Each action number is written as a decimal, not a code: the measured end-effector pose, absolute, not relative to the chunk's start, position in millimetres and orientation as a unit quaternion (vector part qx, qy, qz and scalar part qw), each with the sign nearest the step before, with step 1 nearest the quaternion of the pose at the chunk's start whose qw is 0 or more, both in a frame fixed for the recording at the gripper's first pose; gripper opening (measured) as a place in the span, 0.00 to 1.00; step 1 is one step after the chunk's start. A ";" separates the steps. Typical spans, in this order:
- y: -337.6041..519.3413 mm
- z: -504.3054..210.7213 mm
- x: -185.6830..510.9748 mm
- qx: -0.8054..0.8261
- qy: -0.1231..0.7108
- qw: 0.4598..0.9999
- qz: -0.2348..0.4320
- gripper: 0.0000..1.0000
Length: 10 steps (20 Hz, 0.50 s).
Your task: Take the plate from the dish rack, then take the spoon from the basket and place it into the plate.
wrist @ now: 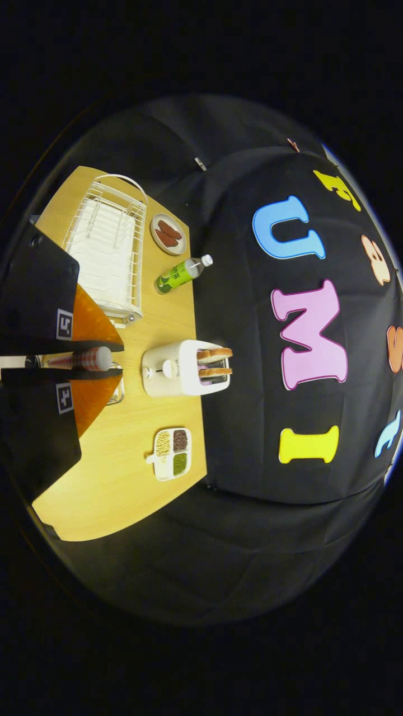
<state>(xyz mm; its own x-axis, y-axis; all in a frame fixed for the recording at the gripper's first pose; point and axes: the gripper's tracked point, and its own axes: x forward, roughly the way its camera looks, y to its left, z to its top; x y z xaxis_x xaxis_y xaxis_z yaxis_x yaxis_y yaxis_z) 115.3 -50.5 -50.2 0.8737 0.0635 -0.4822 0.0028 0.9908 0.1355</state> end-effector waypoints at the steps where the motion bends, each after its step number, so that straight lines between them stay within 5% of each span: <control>1: -48.4 -59.2 107.4 0.080 0.261 0.962 0.015 0.13; 10: -32.8 -138.4 60.1 0.110 0.339 0.934 0.010 0.13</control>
